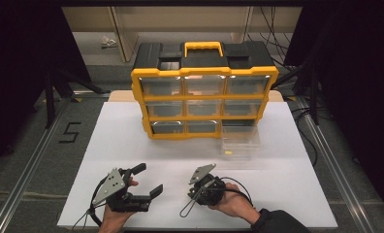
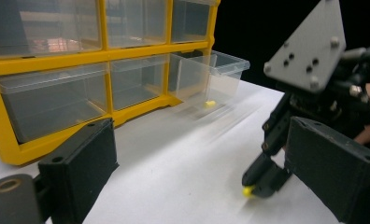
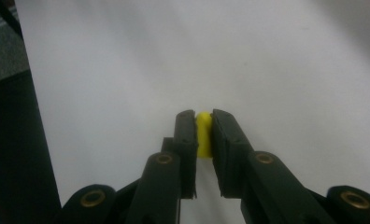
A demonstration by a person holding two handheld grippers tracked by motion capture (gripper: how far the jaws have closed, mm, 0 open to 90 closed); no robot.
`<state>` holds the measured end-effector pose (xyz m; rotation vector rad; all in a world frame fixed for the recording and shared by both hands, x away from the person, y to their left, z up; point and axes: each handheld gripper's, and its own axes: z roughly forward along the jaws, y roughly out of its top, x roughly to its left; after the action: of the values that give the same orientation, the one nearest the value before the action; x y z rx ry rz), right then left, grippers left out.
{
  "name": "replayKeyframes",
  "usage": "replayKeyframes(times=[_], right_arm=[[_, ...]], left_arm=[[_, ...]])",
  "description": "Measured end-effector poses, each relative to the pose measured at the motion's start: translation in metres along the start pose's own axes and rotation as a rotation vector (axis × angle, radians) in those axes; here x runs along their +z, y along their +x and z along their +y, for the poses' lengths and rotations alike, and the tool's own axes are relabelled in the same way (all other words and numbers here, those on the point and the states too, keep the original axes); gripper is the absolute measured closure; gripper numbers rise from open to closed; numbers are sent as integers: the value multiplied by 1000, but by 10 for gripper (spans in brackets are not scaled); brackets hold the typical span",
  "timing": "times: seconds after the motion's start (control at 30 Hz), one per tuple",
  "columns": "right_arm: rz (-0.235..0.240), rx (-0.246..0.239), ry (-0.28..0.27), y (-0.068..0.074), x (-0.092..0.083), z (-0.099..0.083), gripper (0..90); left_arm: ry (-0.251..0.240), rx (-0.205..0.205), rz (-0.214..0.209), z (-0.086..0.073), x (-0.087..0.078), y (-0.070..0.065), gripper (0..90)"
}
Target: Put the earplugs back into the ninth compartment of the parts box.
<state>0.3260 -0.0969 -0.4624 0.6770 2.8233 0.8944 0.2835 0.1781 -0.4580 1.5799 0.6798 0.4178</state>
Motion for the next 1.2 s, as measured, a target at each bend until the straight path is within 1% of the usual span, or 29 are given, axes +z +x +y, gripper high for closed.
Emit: replayKeyframes(times=[0.17, 0.2, 0.37, 0.4, 0.43, 0.5, 0.53, 0.57, 0.6, 0.63, 0.67, 0.73, 0.8, 0.87, 1.07, 1.2], right_arm=[[-16, 36, -49, -10, -12, 2, 808], [-21, 33, -61, -12, -15, 2, 808], [-37, 50, -108, -20, -25, 4, 808], [-41, 61, -115, -21, -28, 4, 808], [-45, 57, -126, -23, -30, 4, 808], [-52, 71, -144, -26, -35, 5, 808], [-58, 65, -159, -29, -38, 6, 808], [-62, 75, -164, -30, -41, 6, 808], [-67, 81, -182, -32, -45, 7, 808], [-69, 88, -188, -33, -47, 7, 808], [-74, 86, -206, -37, -51, 7, 808], [-70, 99, -224, -40, -57, 7, 807], [-82, 103, -245, -44, -64, 7, 807], [-91, 119, -269, -49, -72, 7, 807], [-105, 143, -316, -58, -86, 6, 808], [-120, 158, -336, -64, -93, 5, 808]], left_arm=[[-3, -5, 0, 0, -1, 0, 87], [-3, -6, 0, 0, -1, 0, 87], [-2, -4, -1, 0, 0, 0, 87], [-3, -4, -2, 0, 0, 0, 87], [-3, -4, -2, 0, 0, 0, 87], [-4, -5, -2, 0, -1, 0, 87], [-4, -6, -2, 0, -1, 0, 87], [-4, -6, -2, 0, -1, 0, 87], [-4, -6, -2, 0, -1, 0, 87], [-4, -6, -2, 0, -1, 0, 87], [-4, -6, -2, 0, -1, 0, 87], [-5, -6, -2, 0, -1, 0, 87], [-8, -6, 0, 0, -1, 0, 87], [-9, -8, 1, 0, -1, 0, 87], [-7, -7, 0, 0, -1, 0, 87], [-8, -6, 1, 0, -1, 0, 87]])
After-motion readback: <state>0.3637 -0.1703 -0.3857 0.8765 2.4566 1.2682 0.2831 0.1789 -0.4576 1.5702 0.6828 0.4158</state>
